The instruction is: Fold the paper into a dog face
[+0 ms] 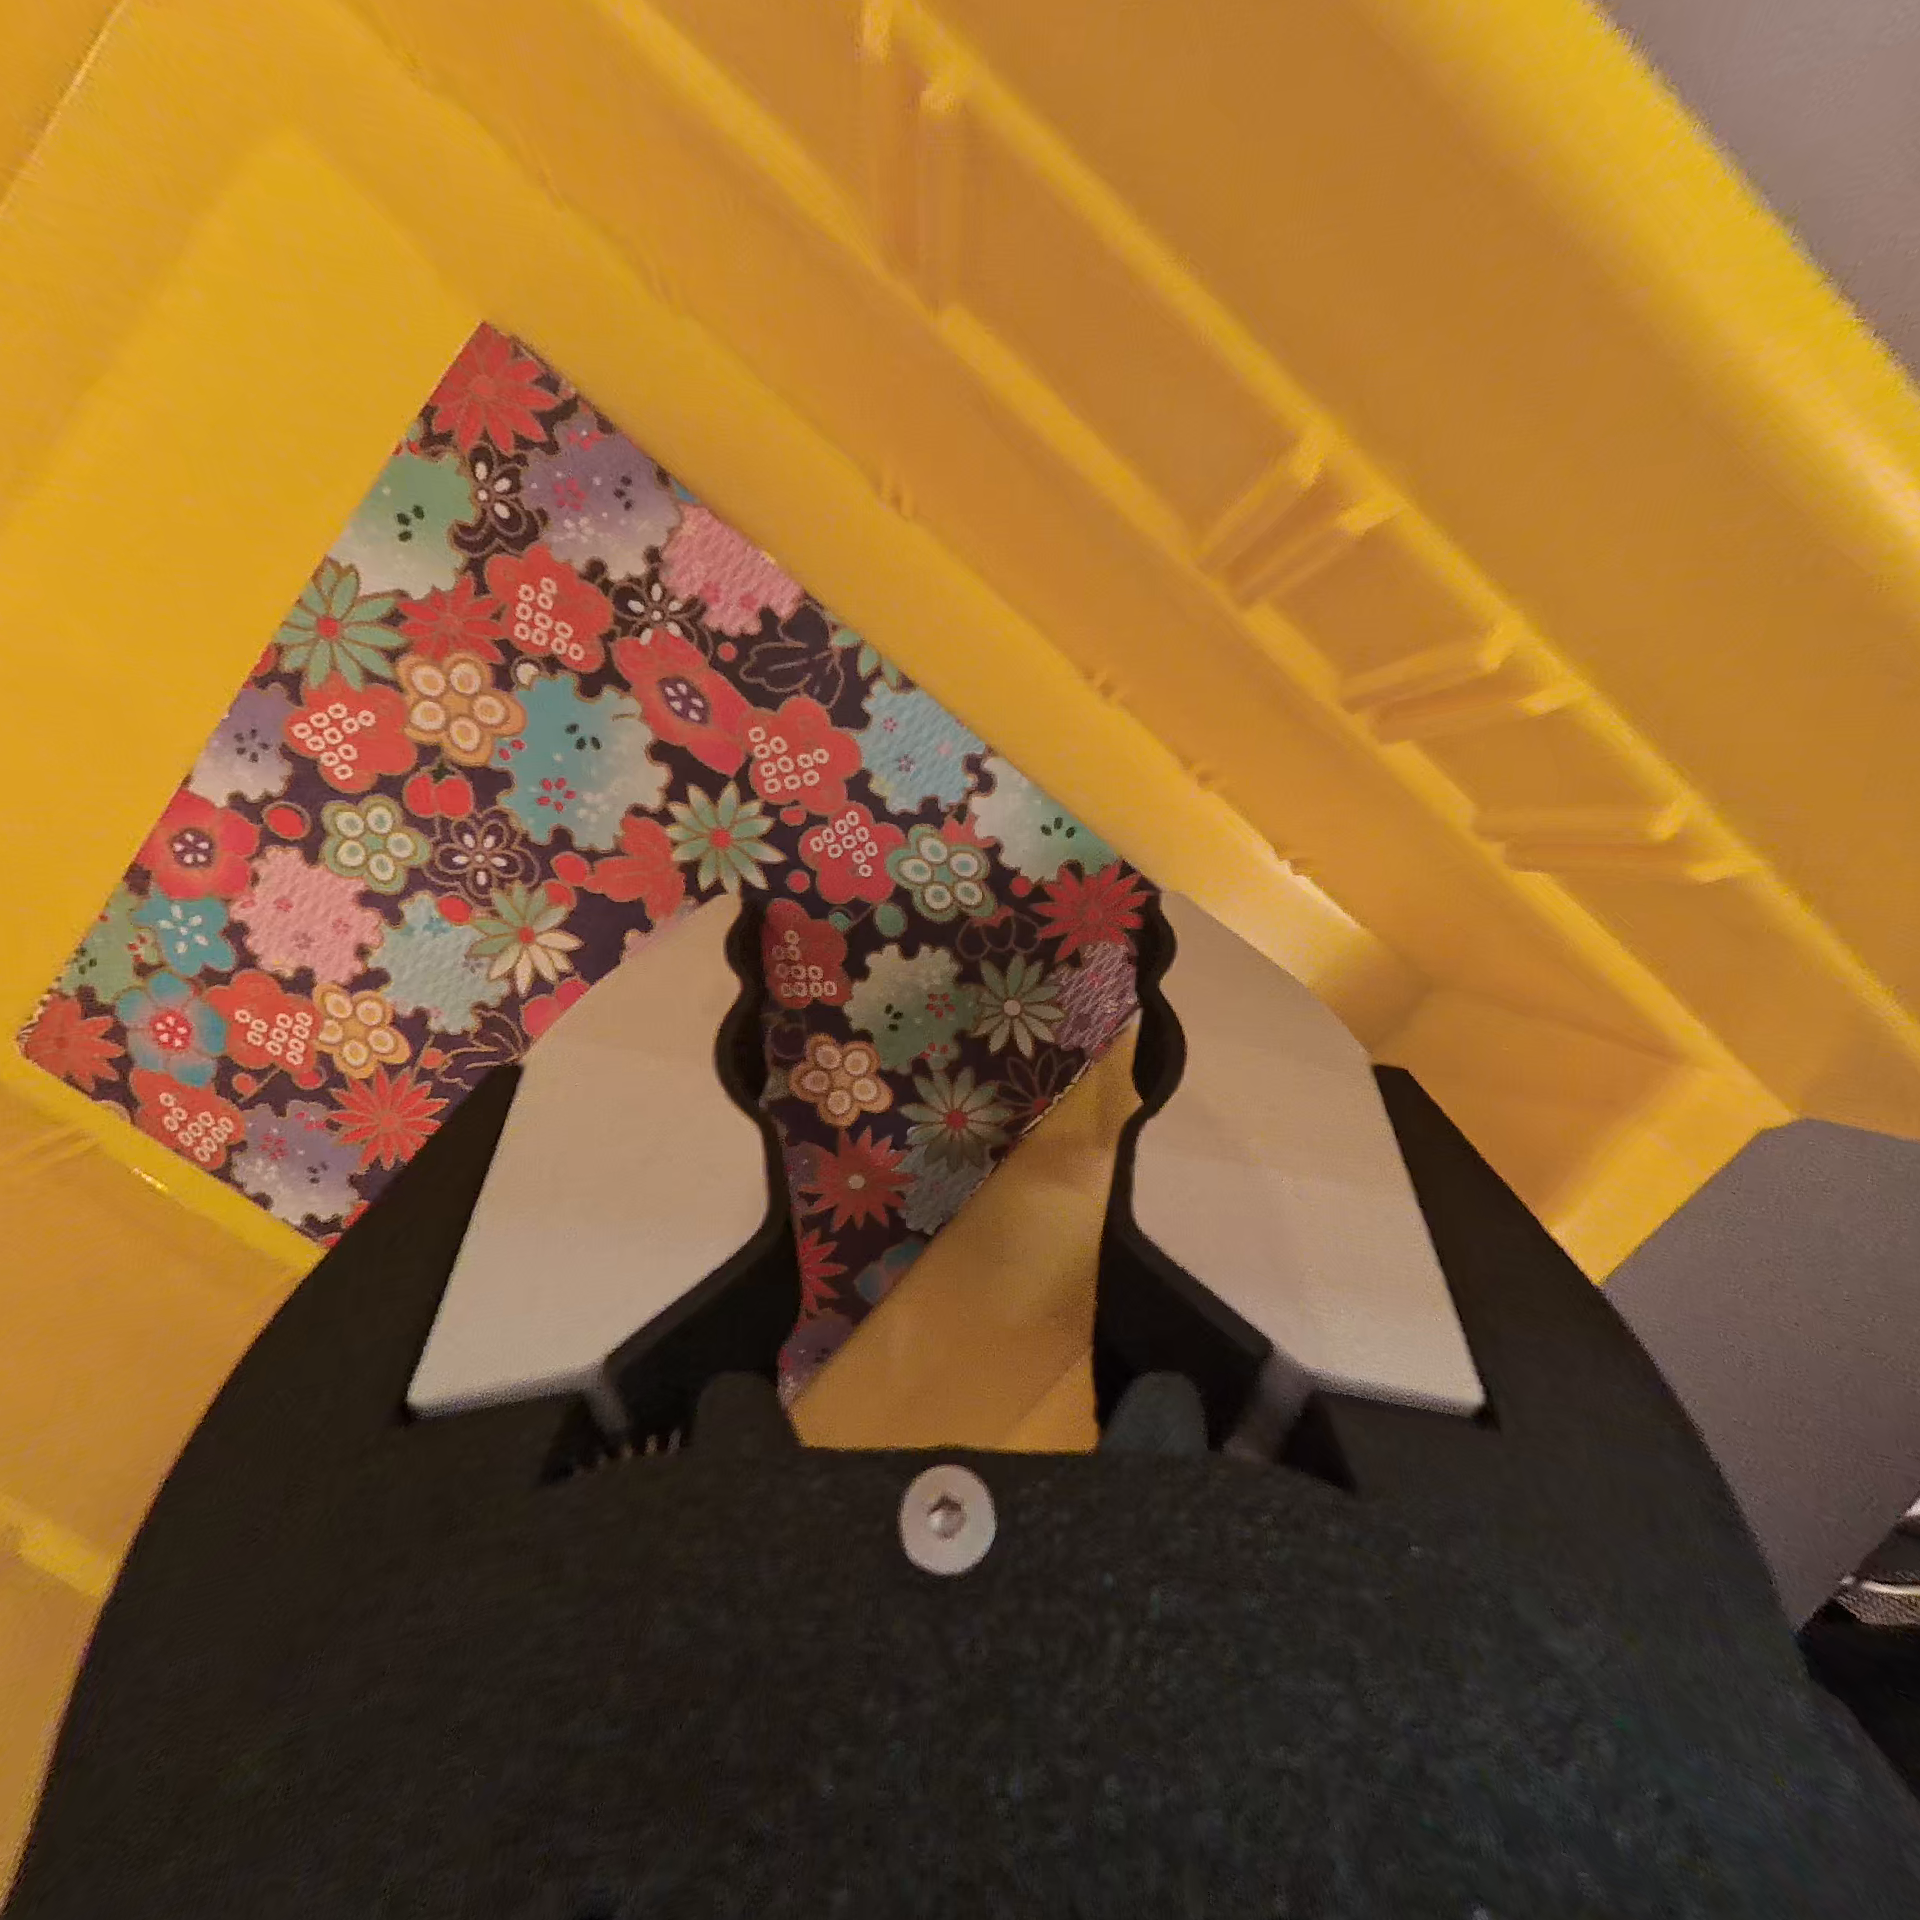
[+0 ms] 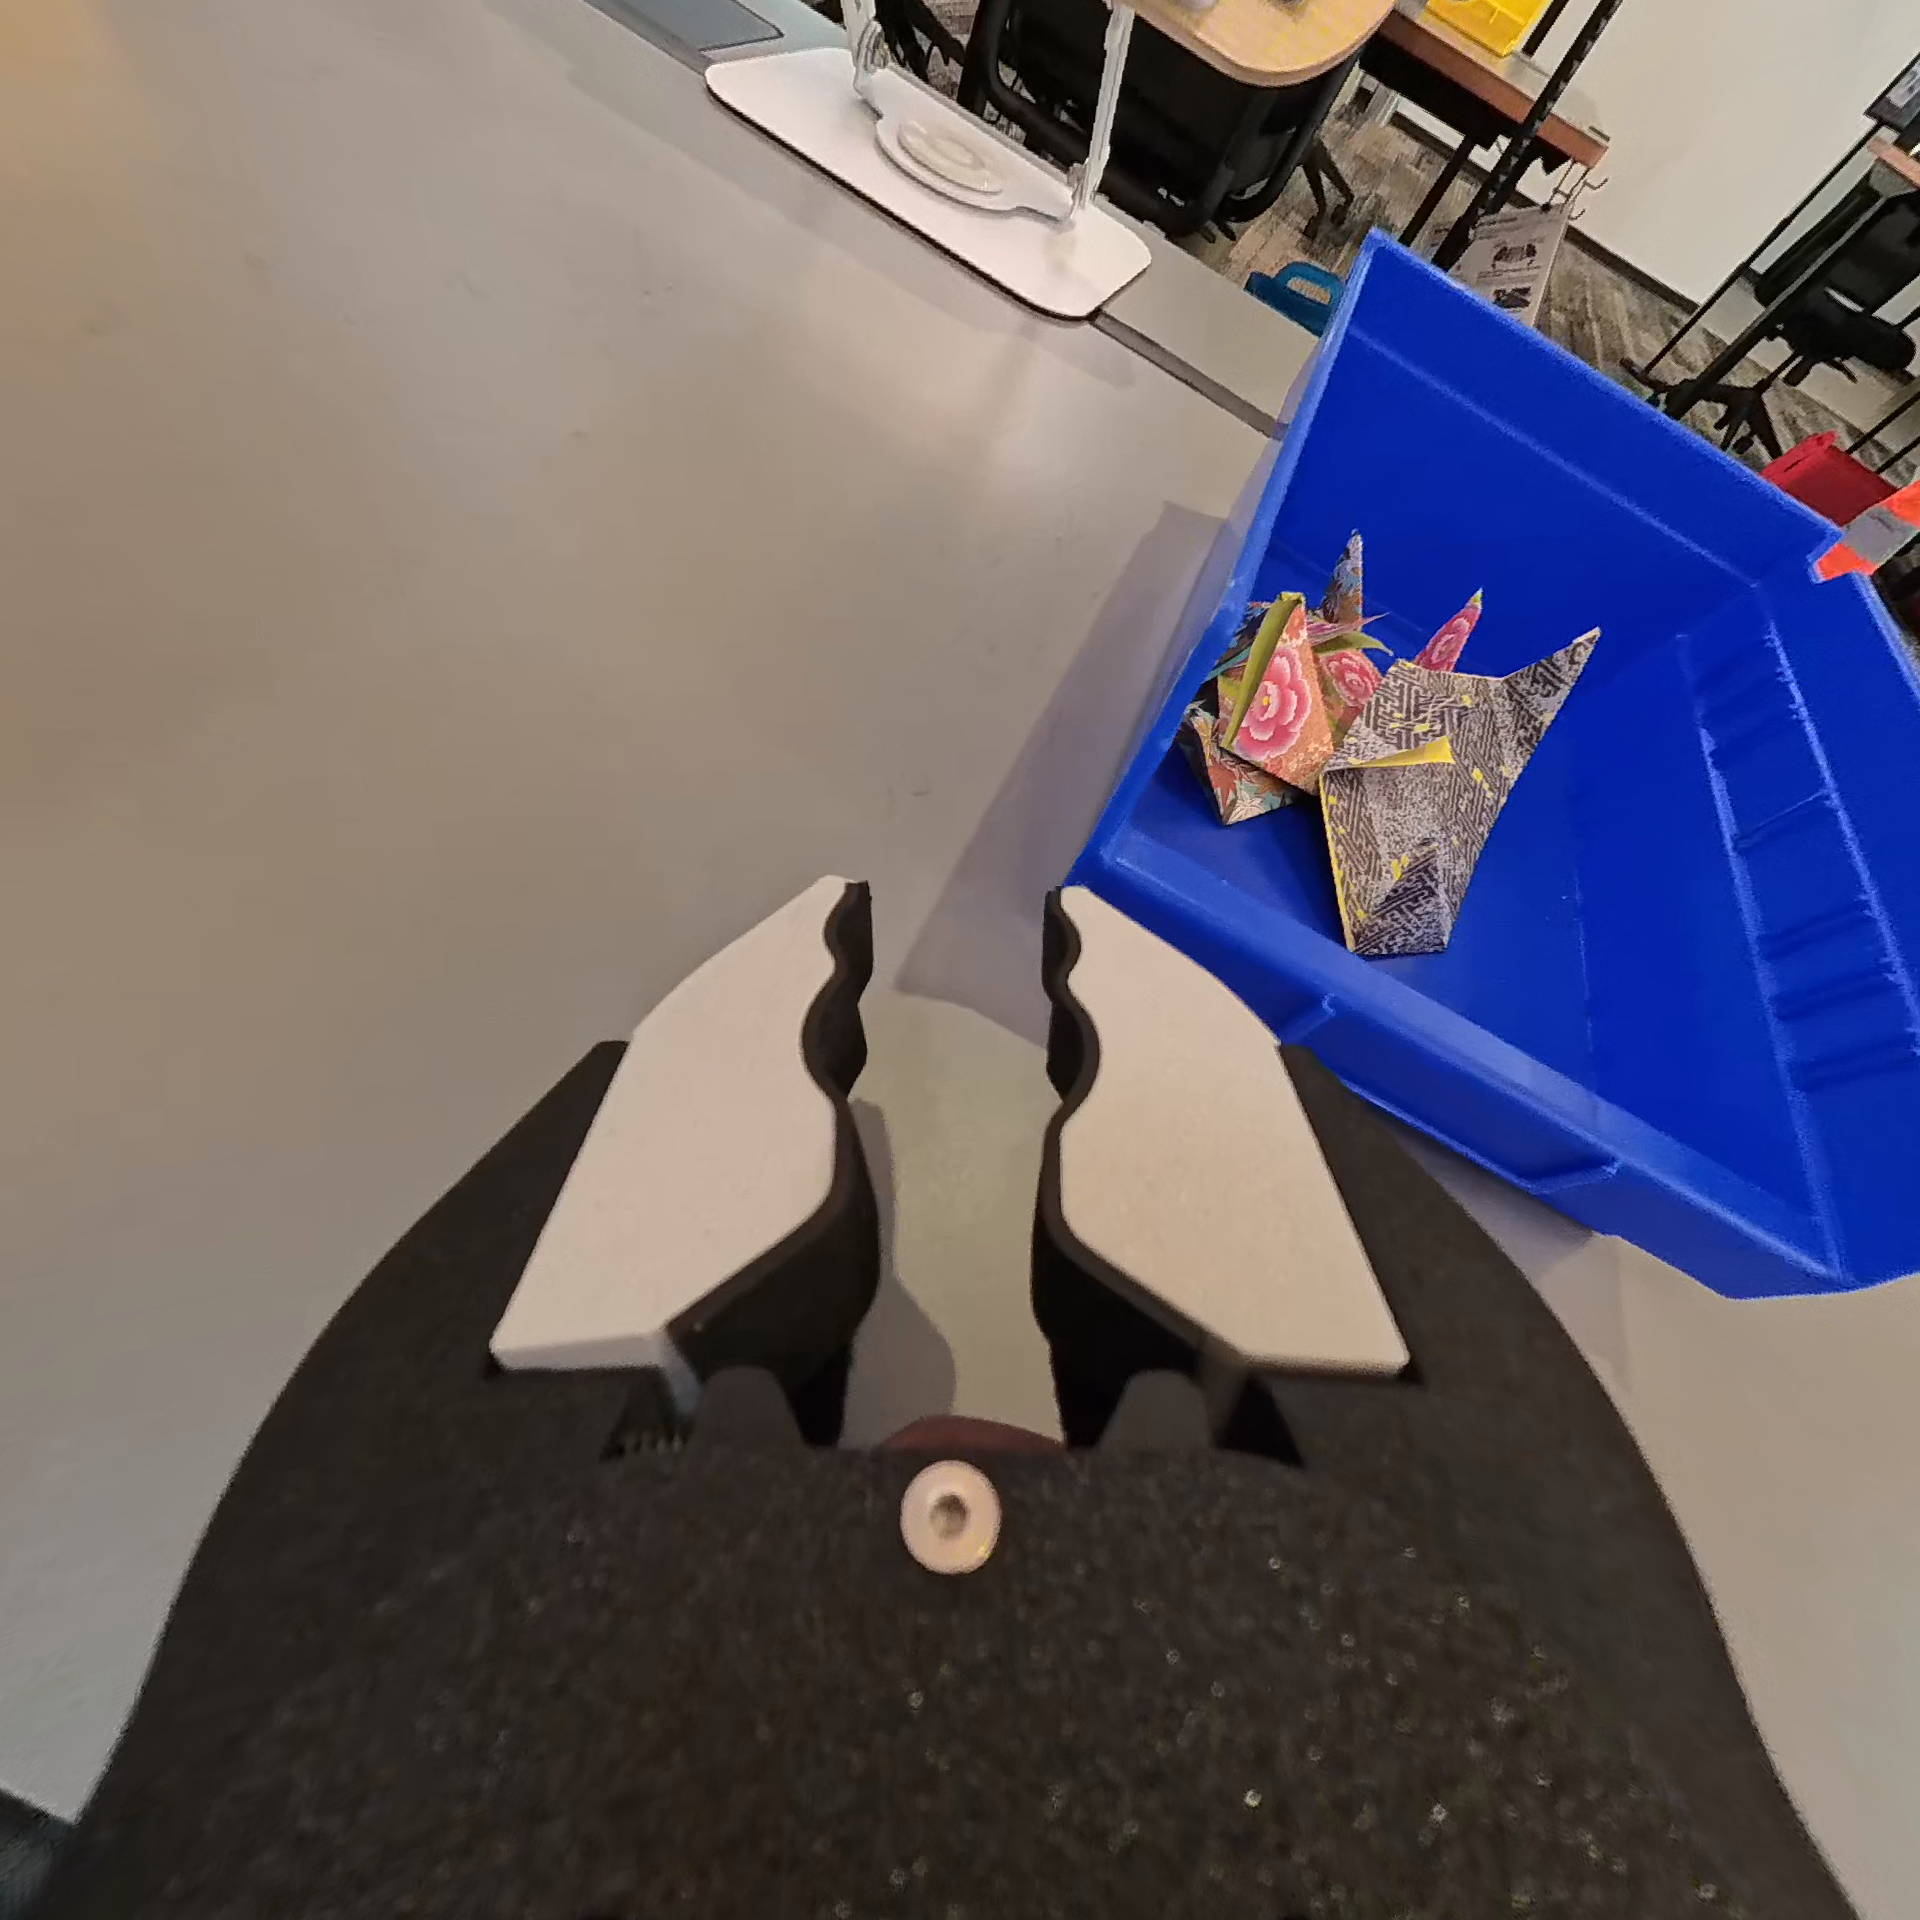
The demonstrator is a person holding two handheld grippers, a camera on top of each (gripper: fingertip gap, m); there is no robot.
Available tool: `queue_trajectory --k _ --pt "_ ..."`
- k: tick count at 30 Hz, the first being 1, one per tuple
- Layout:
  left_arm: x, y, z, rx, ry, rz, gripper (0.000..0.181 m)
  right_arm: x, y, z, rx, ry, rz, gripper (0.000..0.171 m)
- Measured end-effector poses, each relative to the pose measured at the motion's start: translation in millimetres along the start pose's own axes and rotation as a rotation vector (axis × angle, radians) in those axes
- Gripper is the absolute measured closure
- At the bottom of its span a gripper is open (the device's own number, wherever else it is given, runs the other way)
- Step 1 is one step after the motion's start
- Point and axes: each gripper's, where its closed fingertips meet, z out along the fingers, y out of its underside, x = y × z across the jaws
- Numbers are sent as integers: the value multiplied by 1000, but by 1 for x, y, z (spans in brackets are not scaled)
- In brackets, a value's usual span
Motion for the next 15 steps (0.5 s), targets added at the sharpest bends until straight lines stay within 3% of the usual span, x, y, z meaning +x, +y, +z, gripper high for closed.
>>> queue_trajectory --k 3,15 --pt "-5 0 1 6 -27 1 111 1 1 0 -3 1 -1 140" --pt "11 -1 1 2 -16 65 150 -2 6 3 -23 -7 -19 140"
